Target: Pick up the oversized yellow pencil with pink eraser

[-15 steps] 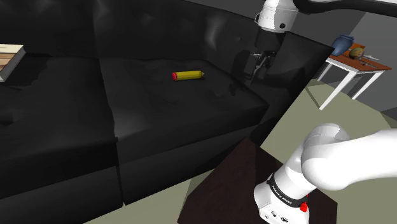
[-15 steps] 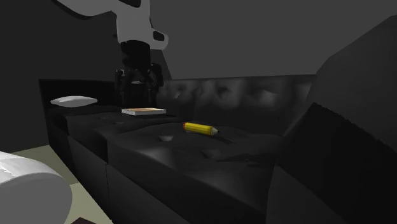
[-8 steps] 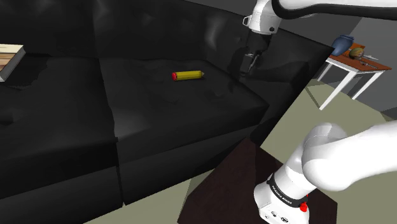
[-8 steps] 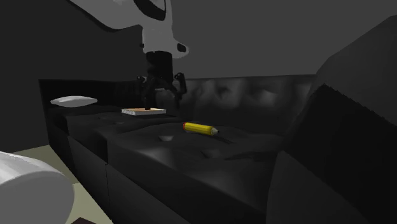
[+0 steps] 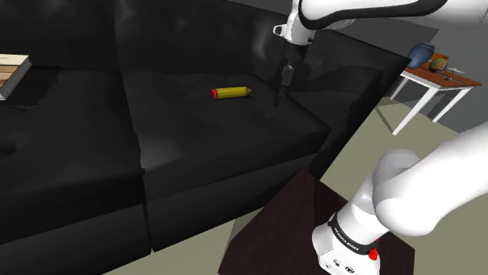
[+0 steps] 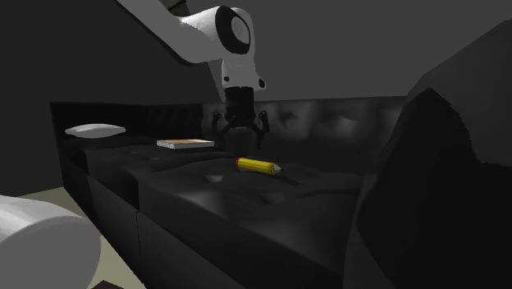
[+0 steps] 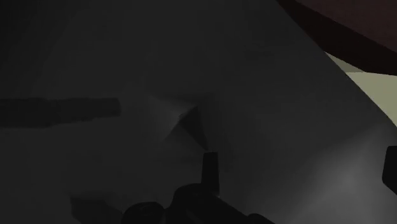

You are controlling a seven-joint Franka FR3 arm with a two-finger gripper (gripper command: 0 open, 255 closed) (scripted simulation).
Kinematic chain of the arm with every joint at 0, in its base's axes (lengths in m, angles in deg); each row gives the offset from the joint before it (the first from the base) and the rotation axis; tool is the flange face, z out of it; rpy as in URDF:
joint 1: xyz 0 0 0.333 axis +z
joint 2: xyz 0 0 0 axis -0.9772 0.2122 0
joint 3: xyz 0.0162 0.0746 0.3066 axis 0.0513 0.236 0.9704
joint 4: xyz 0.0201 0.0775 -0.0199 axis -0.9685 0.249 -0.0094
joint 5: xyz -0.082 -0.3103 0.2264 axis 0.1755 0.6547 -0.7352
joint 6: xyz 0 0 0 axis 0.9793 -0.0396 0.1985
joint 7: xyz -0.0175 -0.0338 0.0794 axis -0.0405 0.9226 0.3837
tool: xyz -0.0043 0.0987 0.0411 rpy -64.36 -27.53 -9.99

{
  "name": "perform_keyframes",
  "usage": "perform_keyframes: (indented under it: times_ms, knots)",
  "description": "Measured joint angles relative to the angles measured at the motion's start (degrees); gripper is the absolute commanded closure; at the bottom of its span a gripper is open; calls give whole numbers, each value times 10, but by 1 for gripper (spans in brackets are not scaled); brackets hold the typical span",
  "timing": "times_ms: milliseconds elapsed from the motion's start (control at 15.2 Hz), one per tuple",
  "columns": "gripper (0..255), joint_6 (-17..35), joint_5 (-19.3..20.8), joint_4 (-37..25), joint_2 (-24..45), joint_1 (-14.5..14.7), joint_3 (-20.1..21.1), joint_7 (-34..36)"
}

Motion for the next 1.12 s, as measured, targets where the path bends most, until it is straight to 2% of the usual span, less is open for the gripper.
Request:
perform_keyframes:
  times_ms: [462,726,1056,1122]
  knots:
    - [0,48,-50,-114,158,27,-44,-211]
    - [0,60,-89,-183,242,31,-46,-321]
    - [0,53,-136,-299,359,21,-29,-449]
    - [0,54,-140,-307,369,19,-26,-462]
